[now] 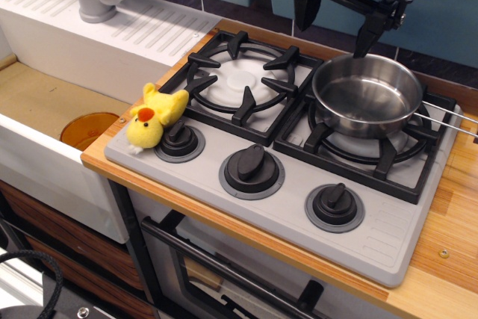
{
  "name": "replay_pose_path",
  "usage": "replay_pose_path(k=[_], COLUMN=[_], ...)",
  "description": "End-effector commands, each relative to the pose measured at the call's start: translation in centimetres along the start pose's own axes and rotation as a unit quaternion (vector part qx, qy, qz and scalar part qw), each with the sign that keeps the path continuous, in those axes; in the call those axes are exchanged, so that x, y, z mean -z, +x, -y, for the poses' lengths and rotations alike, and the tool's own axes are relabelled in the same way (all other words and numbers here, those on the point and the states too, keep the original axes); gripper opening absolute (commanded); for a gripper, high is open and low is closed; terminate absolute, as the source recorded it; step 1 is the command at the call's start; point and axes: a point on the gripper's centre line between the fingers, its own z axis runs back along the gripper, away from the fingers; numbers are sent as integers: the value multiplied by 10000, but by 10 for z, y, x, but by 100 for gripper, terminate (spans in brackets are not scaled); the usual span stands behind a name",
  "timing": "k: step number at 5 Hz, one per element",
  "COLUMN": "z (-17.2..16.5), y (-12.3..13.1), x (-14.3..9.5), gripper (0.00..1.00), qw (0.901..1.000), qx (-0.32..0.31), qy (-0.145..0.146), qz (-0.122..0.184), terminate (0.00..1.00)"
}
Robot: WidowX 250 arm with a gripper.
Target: Put pan on stove and put stuffedduck in pan
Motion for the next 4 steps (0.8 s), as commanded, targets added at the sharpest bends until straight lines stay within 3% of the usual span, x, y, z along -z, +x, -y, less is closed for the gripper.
replay_pose_path(k=[1, 4], z=[0, -5], y=[0, -1], x=[0, 38], gripper=[100, 100], qw=[10000, 9982], qx=[0, 123], qy=[0, -452], qz=[0, 368], terminate=[0, 0])
